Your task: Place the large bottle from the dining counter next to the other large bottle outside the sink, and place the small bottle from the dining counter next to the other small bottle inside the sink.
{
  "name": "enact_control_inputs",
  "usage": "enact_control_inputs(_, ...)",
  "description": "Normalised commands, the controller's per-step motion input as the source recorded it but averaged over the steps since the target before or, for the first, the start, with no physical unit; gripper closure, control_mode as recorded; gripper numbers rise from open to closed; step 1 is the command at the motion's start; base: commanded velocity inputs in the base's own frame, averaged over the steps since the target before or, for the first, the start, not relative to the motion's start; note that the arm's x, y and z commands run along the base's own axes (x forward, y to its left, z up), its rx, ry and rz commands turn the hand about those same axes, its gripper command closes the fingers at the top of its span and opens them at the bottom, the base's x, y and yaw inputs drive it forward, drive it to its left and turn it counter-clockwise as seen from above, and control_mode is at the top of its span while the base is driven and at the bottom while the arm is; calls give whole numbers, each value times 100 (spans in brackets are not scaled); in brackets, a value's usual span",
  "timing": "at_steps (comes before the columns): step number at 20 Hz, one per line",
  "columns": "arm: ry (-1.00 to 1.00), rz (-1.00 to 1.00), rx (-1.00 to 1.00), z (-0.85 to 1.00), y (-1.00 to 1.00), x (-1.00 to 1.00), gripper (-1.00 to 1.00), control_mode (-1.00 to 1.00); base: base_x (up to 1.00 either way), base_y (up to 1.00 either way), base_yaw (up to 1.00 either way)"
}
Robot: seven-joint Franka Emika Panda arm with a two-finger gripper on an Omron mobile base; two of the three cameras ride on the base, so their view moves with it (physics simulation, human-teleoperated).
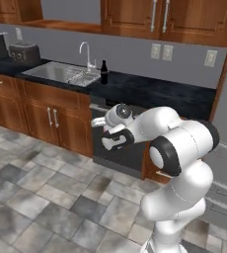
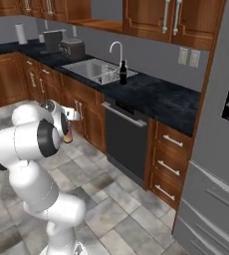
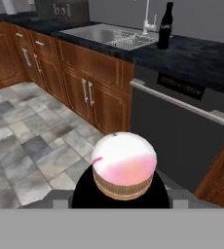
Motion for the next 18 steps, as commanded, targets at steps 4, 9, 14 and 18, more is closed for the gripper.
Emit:
enact_control_inputs(4, 0, 0, 0, 0, 0, 0, 100, 100, 80, 49, -22)
enact_control_inputs(9, 0, 0, 0, 0, 0, 0, 100, 100, 68, 44, -27)
enact_control_inputs(14, 0, 0, 0, 0, 0, 0, 100, 100, 57, 41, -32)
enact_control_inputs(18, 0, 0, 0, 0, 0, 0, 100, 100, 53, 39, -31)
